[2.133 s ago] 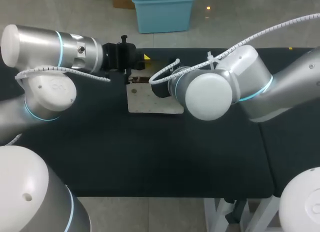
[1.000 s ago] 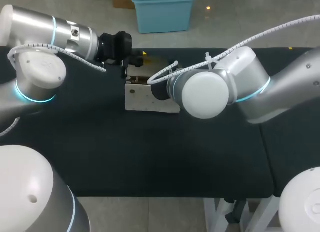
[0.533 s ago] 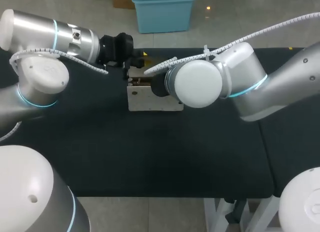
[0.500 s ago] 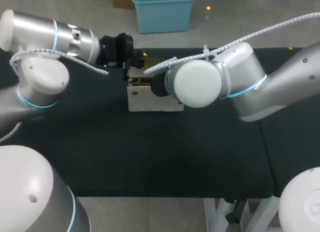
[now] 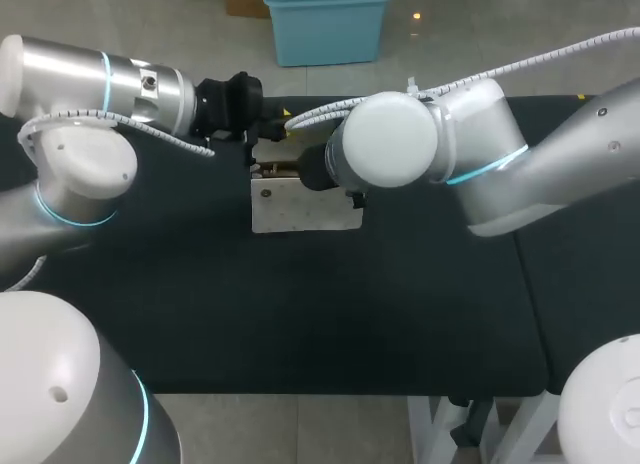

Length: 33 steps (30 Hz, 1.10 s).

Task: Pick up the bag, open it, inspect its contents, close it, and place it on the opposite side

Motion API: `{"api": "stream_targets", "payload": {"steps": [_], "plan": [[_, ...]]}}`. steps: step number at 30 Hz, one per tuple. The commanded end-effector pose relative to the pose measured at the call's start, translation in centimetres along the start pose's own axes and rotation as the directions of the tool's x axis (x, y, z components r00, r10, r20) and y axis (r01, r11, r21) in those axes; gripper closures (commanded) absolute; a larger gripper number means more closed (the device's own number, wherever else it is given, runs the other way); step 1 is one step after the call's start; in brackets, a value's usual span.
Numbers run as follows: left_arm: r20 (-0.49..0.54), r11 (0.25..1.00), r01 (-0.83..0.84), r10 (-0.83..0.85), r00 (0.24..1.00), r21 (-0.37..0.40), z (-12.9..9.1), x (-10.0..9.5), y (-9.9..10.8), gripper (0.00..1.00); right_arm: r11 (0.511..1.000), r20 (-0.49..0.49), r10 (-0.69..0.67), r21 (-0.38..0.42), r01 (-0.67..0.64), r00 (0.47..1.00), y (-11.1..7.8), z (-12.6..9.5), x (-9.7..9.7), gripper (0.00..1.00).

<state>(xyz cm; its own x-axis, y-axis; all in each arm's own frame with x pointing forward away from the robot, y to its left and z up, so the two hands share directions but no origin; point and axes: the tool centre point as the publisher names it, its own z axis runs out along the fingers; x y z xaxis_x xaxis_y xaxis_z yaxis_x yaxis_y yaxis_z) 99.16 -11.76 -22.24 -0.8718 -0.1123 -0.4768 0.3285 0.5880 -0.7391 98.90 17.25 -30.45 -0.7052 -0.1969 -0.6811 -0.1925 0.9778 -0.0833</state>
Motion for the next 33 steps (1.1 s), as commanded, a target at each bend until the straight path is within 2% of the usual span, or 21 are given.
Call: {"api": "stream_targets", "payload": {"steps": [1, 9, 27, 33], "plan": [[0.011, 1.0, -0.001, 0.0, 1.0, 0.011, -0.1, 0.4, -0.5, 1.0, 1.0, -0.018, 0.014, 0.005, -0.014, 1.0, 0.5, 1.1, -0.3, 1.0], [0.019, 1.0, 0.001, -0.002, 1.0, 0.018, -0.1, 0.7, -0.4, 1.0, 0.999, -0.014, 0.05, -0.009, -0.05, 0.999, 1.4, 1.1, -0.5, 1.0], [0.054, 0.999, -0.038, 0.036, 0.998, 0.035, 0.0, 0.6, 0.8, 1.0, 0.996, -0.027, 0.084, -0.001, -0.085, 0.996, 1.9, -0.3, 2.3, 1.0], [0.059, 0.997, -0.053, 0.05, 0.997, 0.047, 0.0, 0.6, 0.9, 1.0, 0.995, -0.066, 0.1, -0.007, -0.1, 0.993, 2.1, 0.5, 2.9, 1.0]]}}
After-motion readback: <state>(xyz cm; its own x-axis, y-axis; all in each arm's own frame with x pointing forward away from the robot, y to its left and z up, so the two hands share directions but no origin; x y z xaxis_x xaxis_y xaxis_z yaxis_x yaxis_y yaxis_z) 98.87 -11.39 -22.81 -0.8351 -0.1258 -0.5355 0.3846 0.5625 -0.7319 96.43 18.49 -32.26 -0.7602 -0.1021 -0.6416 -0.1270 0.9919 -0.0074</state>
